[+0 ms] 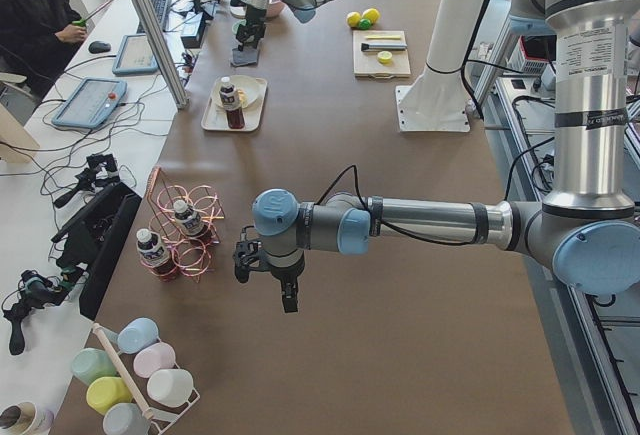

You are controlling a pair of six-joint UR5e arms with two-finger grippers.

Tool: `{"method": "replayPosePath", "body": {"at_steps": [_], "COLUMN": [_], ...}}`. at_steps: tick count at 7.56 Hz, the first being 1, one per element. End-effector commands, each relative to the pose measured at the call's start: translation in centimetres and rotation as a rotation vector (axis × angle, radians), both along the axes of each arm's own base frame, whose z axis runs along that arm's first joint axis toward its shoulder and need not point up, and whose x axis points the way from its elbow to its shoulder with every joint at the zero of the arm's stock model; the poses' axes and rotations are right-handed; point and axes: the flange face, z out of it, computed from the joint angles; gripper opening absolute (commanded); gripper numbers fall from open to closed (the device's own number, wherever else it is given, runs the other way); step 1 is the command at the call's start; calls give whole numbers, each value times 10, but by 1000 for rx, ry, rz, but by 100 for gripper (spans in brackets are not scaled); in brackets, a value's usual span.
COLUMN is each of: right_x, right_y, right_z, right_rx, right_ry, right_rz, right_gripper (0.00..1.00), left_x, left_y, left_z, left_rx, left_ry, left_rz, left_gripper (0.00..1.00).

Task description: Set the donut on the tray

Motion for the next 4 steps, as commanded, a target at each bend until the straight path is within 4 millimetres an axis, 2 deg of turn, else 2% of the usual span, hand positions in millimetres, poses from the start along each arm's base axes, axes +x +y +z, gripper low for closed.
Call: {"method": "replayPosePath", "body": {"at_steps": [1, 2, 3, 4], "right_x": [104, 131, 159, 190], "right_y": [47, 76, 93, 106], "right_z": [21, 48, 71, 104], "right_rx": [117, 177, 188, 211], "right_ry": [188, 272, 338, 446], "right_rz": [-96, -148, -188, -276], "right_gripper": [100, 100, 100, 100], "left_x": [-1, -2, -3, -3], "left_y": [7, 8, 9, 9], "left_z": [6, 7, 7, 8], "left_rx": [-12, -14, -15, -17], "left_ry": [0, 0, 0, 0], "left_rz": [-1, -2, -4, -4], "left_gripper": [98, 98, 98, 98]}}
